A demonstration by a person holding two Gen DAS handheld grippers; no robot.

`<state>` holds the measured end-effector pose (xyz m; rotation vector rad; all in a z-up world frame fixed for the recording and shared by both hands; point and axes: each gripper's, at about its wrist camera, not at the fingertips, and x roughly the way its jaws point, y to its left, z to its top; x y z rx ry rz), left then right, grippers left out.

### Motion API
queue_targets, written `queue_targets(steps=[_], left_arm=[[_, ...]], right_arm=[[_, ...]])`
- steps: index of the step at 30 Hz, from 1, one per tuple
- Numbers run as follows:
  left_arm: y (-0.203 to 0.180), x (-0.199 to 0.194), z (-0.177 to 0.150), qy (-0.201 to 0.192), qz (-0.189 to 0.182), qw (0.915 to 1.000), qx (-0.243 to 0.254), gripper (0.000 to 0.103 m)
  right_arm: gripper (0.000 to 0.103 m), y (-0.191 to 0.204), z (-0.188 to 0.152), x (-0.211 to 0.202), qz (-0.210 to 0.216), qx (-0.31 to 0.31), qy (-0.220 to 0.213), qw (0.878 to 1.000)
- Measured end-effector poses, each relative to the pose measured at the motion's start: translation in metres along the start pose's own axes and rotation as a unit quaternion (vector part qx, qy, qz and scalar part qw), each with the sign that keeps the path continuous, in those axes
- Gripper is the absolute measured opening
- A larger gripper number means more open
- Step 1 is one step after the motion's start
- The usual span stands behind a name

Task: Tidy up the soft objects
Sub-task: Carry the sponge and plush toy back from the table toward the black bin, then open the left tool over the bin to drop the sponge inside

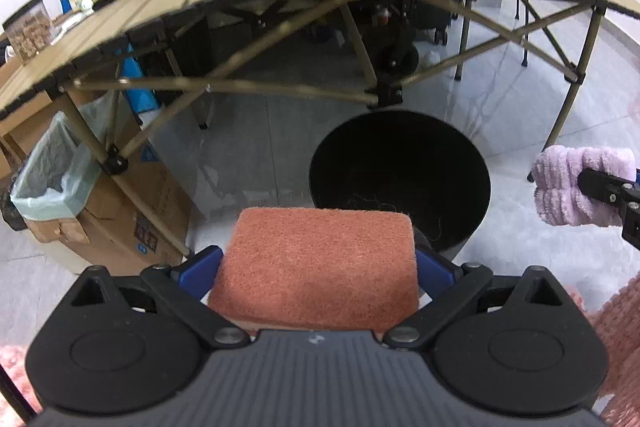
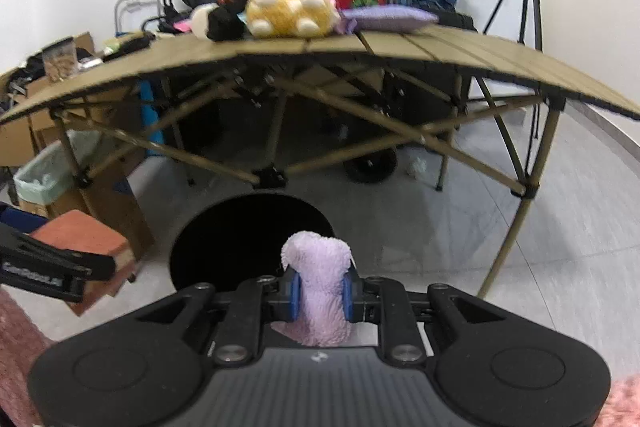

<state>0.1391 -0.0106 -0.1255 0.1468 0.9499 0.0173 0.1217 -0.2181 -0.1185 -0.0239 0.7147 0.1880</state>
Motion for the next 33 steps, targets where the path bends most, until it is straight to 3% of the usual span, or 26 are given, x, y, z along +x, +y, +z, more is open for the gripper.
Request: queue_targets(steps=[17, 33], left_arm=[[-0.004, 0.052, 0.007, 0.075, -0.023, 0.9969, -0.008, 0.100], [-0.036, 0.090, 0.048, 0.095, -0.033, 0.9949, -0.014, 0.100]], right_arm=[[0.019, -0.035, -0.002, 0.035, -0.038, 0.041, 0.034, 0.998], [0.019, -0.064, 0.020, 0.056, -0.076, 0.073, 0.020, 0.994]])
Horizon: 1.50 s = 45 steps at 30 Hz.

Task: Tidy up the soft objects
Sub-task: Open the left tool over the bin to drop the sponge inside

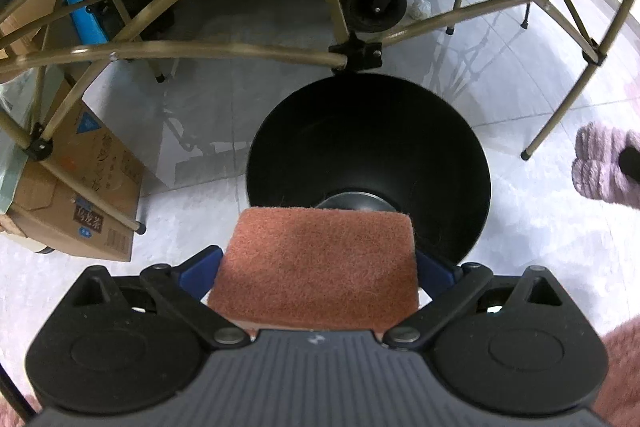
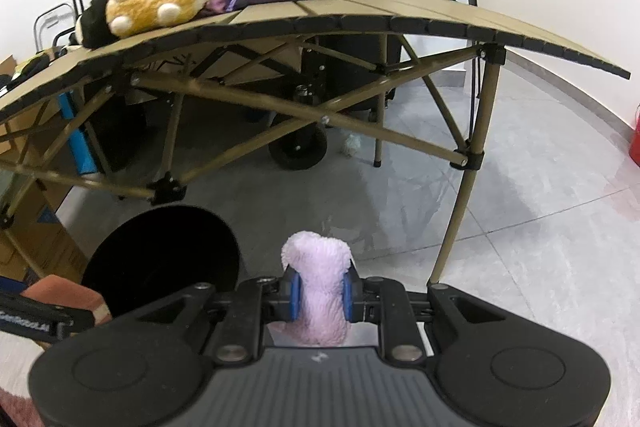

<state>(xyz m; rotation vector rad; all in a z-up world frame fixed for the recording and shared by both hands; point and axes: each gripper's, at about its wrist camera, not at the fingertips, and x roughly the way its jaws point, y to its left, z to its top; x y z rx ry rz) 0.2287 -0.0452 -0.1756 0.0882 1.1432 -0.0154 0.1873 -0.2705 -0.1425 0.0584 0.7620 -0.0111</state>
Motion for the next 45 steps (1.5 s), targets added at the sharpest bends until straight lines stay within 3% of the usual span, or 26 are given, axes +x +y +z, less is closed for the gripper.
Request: queue_targets(steps=[13, 25, 33, 45], left_arm=[[-0.024, 0.027, 0.049, 0.009, -0.004, 0.9979, -0.063, 0.100], [-0.025, 0.044, 0.057, 0.019, 0.015, 0.9965, -0.080, 0.101], [-0.022, 0.047, 0.059, 0.041, -0.011, 0.9951, -0.089, 0.103], [-0.022, 0.045, 0.059, 0.045, -0.008, 0.9951, -0.087, 0.103]], right_arm=[[0.019, -0.007, 0.027, 0.035, -0.019, 0.024, -0.004, 1.000], [0.019, -0.015, 0.024, 0.044, -0.027, 0.037, 0.009, 0.999], [0.019, -0.015, 0.024, 0.043, -0.029, 0.036, 0.009, 0.999], [0.019, -0.015, 0.024, 0.044, -0.029, 0.036, 0.009, 0.999]])
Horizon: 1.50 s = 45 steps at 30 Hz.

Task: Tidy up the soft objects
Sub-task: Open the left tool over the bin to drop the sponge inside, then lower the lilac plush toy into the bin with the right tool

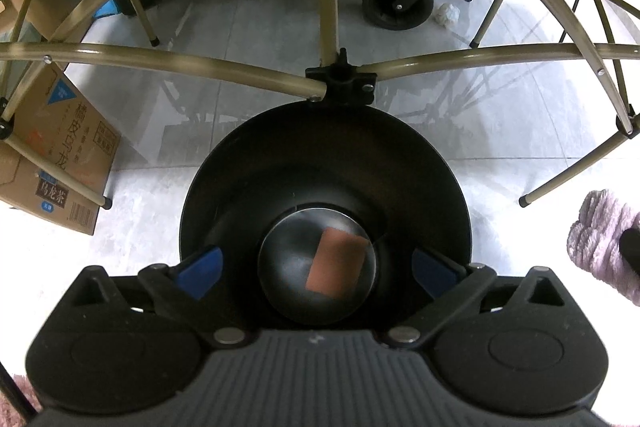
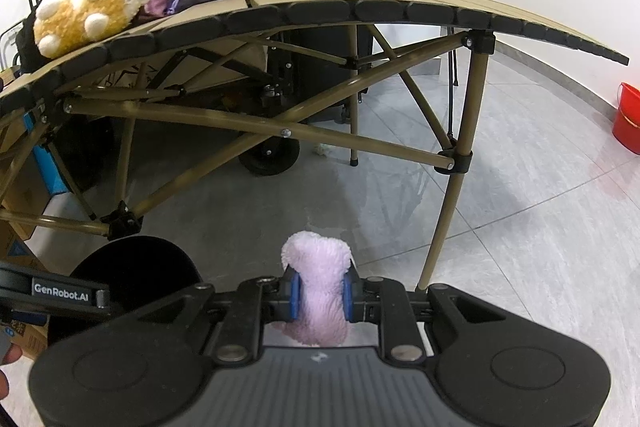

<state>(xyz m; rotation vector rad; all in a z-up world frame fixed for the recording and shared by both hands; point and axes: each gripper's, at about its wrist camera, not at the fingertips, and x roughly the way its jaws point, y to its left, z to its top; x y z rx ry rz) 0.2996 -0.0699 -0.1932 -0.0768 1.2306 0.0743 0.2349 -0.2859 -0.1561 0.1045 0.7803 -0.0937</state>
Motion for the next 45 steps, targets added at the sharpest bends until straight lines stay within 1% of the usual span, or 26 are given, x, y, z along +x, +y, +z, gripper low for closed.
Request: queue_targets(steps=[5, 9, 14, 19, 25, 28, 32, 41, 45], left_arm=[[0.002, -0.002, 0.000, 0.002, 0.000, 1.0000, 0.003, 0.103], [0.006, -0.004, -0.001, -0.001, 0.008, 0.9999, 0.009, 0.103], [0.019, -0.008, -0.002, 0.001, 0.022, 0.9997, 0.008, 0.103], [0.036, -0.018, -0.004, 0.002, 0.033, 0.9994, 0.010, 0.103], [0.054, -0.033, -0.008, -0.009, 0.048, 0.9987, 0.012, 0.103], [0.067, -0.041, -0.011, -0.014, 0.068, 0.9975, 0.012, 0.103], [0.085, -0.053, -0.015, -0.029, 0.096, 0.9949, 0.009, 0.103], [0.128, -0.065, -0.020, -0.025, 0.092, 0.9949, -0.033, 0.103], [0.145, -0.067, -0.021, -0.024, 0.101, 0.9931, -0.055, 0.103]], right_arm=[[0.019, 0.001, 0.000, 0.001, 0.001, -0.001, 0.000, 1.000], [0.019, 0.004, 0.000, 0.002, 0.006, -0.005, 0.001, 1.000], [0.019, 0.012, 0.000, 0.002, 0.015, -0.012, 0.002, 1.000], [0.019, 0.028, 0.001, 0.000, 0.030, -0.024, 0.011, 0.999], [0.019, 0.064, 0.005, -0.007, 0.061, -0.046, 0.025, 0.997], [0.019, 0.085, 0.005, -0.008, 0.075, -0.063, 0.040, 0.994], [0.019, 0.107, 0.002, -0.004, 0.082, -0.082, 0.060, 0.991], [0.019, 0.155, -0.009, 0.014, 0.106, -0.104, 0.111, 0.983], [0.019, 0.176, -0.017, 0.024, 0.110, -0.119, 0.129, 0.978]])
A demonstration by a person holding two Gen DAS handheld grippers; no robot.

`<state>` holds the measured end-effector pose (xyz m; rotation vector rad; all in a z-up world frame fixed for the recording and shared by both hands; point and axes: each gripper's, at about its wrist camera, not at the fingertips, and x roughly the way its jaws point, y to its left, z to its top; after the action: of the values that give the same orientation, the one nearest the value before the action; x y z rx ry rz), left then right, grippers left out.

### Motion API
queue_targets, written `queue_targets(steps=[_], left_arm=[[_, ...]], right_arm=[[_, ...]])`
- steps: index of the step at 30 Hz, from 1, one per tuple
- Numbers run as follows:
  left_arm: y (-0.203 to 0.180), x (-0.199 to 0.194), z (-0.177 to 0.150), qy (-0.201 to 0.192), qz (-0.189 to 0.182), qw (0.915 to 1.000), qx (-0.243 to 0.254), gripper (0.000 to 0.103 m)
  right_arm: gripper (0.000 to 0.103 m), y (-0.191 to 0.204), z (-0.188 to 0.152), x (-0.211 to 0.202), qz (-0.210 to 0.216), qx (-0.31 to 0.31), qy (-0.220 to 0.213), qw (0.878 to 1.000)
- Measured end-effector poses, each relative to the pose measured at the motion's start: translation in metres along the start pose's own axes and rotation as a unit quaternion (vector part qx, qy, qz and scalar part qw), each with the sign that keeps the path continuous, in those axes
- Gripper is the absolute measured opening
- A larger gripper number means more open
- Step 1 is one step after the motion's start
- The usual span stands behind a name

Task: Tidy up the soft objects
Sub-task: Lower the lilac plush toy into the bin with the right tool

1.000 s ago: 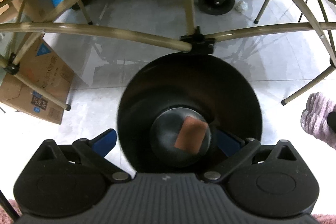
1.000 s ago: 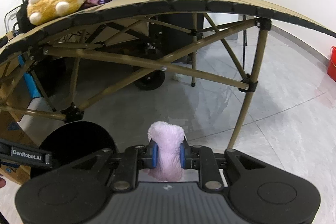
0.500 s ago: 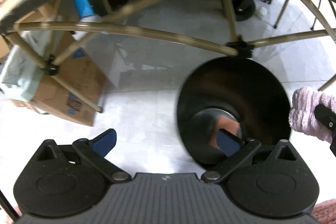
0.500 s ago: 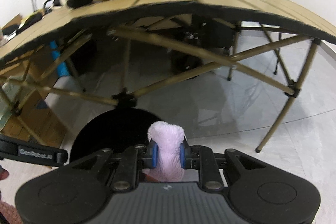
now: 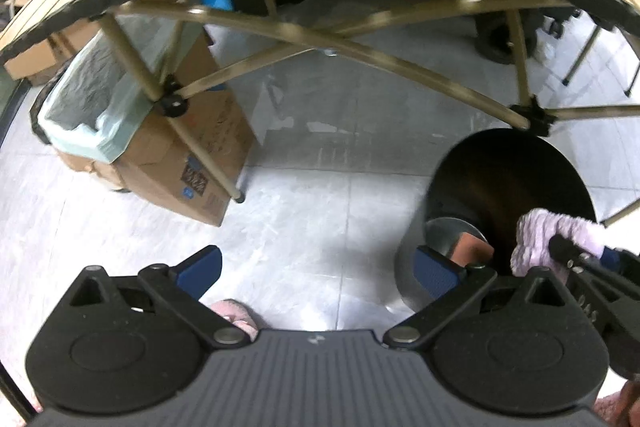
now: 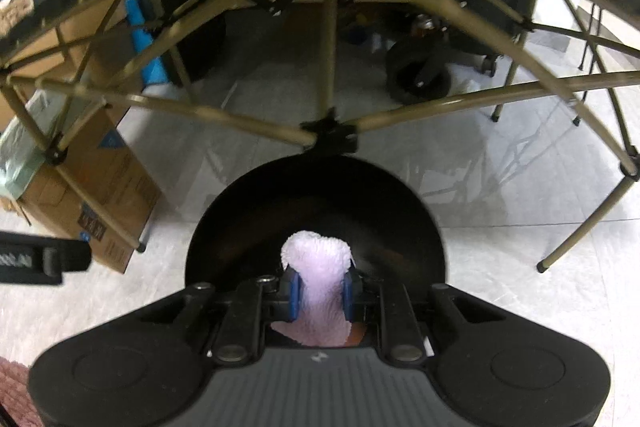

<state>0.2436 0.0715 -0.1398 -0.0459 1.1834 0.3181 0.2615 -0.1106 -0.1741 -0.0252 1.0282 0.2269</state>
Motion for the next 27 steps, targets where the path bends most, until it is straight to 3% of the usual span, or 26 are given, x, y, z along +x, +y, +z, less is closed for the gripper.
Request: queue_targets(steps=[21, 26, 27], left_arm=[[0.019, 0.015, -0.002, 0.024, 0.027, 0.9993, -0.009, 0.103], [0.018, 0.019, -0.002, 0.030, 0.028, 0.9991, -0.006, 0.103], [0.018, 0.020, -0.002, 0.032, 0.028, 0.9991, -0.006, 0.103]], right_arm=[[0.020, 0.023, 0.000, 0.060, -0.015, -0.009, 0.064, 0.998], [0.032, 0.020, 0.001, 0.061, -0.018, -0.006, 0.073, 0.997], [0.042, 0.020, 0.001, 0.061, -0.018, -0.006, 0.075, 0.997]])
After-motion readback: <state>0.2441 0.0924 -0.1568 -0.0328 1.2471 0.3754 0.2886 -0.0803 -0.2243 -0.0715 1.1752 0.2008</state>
